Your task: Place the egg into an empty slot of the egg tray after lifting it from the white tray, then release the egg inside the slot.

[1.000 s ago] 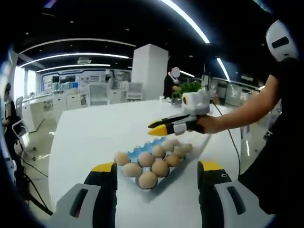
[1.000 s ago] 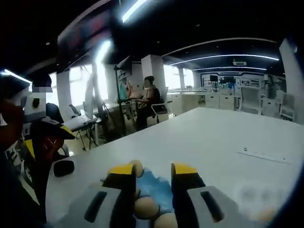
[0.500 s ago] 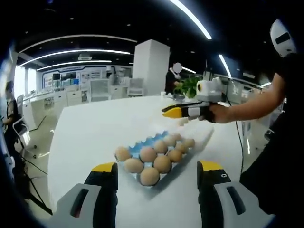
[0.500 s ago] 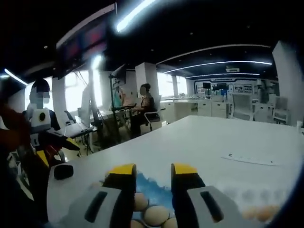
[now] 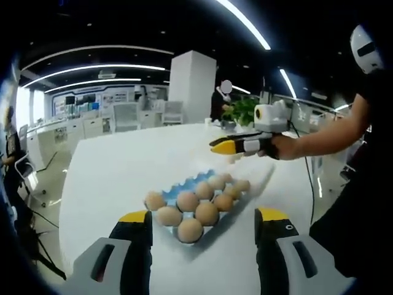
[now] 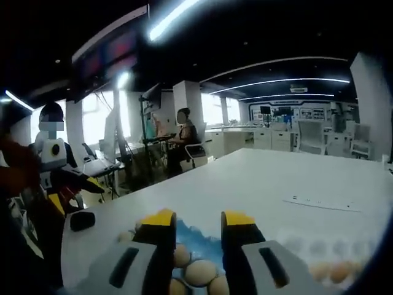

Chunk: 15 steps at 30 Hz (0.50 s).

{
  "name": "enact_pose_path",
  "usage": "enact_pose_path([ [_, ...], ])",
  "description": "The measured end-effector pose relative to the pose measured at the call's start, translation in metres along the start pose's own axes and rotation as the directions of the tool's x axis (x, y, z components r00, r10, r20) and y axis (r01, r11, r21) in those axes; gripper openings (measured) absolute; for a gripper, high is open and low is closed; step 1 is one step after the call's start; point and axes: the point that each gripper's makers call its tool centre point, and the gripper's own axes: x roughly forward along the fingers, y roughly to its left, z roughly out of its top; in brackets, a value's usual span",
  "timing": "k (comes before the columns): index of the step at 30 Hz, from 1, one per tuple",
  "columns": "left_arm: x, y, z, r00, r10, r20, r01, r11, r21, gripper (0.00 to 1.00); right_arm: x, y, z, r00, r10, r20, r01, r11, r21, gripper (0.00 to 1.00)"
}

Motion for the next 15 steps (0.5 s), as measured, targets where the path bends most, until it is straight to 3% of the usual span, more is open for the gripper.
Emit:
enact_pose_path([
  [12, 0.002, -0.002, 0.002, 1.0, -0.004, -0.003, 0.004, 1.0, 0.009, 0.68, -0.003, -0.002, -0.008, 1.0, -0.008, -0.009, 0.008, 1.0, 0.001, 0.3],
  [15, 0.003, -0.002, 0.001, 1.0, -0.004, -0.006, 0.004, 1.0, 0.008, 0.68, -0.008, -0.011, -0.011, 0.999, -0.04, -0.004, 0.04, 0.999, -0.001, 0.3],
])
